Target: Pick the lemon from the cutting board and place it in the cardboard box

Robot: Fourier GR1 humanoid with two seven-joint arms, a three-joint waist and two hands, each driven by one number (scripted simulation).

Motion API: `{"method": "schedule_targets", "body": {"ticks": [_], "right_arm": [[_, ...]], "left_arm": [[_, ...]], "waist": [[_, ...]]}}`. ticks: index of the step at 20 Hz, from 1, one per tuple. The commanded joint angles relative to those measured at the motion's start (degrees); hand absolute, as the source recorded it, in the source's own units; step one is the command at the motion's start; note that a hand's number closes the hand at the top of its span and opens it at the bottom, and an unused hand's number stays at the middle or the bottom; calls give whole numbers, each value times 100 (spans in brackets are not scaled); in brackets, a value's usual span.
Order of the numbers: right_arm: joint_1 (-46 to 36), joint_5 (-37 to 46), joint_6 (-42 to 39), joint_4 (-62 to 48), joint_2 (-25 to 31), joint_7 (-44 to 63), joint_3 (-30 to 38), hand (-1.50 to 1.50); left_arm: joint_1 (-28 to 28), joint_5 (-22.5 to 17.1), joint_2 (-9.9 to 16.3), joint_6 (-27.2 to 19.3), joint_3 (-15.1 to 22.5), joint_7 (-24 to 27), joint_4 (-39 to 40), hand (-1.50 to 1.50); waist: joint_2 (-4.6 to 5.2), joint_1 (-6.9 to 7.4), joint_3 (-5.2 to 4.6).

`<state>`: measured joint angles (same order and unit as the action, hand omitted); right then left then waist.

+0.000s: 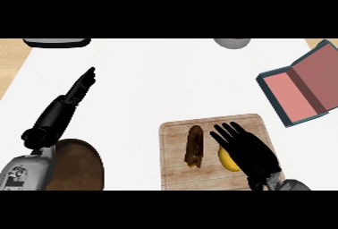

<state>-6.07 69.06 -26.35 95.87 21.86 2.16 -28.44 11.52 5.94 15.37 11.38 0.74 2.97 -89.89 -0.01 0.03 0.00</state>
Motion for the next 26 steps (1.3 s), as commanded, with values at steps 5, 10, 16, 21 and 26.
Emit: {"method": "schedule_targets", "body": {"ticks": [5,10,16,21,26], "right_arm": [[88,359,971,-212,45,-933,-316,150],[0,591,1642,-555,-35,-1275,-98,150],[-1836,-346,1093,-2473,-1862,1085,2150,150],[-3509,-155,1934,-3928,-1900,1450,2833,150],[-4695,311,2704,-4847,-1750,1466,2826,150]], "left_arm": [[-223,106,-37,47,-114,105,-127,0],[-166,162,-108,140,-126,209,28,0],[287,146,-121,167,-16,91,114,0],[371,240,-277,125,167,28,81,0],[204,145,-67,246,-57,137,87,0]], "waist": [[-4,1,1],[-4,-4,0],[167,303,18],[139,417,12],[88,354,1]]}}
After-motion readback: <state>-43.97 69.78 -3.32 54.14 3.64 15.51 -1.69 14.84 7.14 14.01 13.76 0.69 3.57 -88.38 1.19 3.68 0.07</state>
